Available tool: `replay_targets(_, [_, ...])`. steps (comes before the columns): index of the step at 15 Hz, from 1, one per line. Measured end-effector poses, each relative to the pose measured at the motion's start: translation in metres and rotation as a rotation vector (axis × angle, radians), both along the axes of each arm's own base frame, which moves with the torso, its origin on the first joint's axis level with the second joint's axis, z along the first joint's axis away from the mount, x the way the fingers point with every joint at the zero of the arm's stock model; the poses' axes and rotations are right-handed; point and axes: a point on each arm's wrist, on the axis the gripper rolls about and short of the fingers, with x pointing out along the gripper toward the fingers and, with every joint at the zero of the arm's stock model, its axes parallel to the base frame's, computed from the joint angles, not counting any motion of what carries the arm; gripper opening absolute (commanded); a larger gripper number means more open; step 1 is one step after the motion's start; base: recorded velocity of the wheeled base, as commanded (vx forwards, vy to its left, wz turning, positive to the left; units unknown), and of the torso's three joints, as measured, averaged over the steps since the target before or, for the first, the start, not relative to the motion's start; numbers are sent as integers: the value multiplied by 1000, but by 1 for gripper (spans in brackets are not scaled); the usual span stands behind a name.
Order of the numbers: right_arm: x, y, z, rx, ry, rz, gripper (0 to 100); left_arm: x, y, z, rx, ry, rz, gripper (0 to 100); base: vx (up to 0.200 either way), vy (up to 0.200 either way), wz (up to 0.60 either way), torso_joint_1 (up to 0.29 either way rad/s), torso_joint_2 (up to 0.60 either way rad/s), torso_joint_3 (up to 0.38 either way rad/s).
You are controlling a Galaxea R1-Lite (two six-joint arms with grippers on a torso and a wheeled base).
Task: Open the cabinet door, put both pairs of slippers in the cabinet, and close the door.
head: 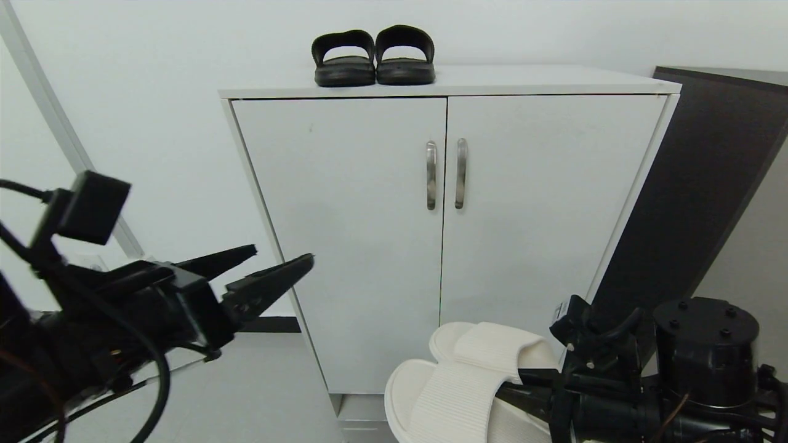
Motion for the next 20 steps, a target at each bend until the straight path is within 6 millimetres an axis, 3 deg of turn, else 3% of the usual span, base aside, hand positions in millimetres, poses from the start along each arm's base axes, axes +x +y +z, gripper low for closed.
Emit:
replay_targets(7, [2,0,-4,-10,12,-5,0,53,-76,23,-9,-15,-151,100,0,0,0,0,0,0])
replay_targets(20, [5,1,-11,-24,26,-9,0,112,-142,42,-109,-3,-495,100,0,0,0,0,0,0])
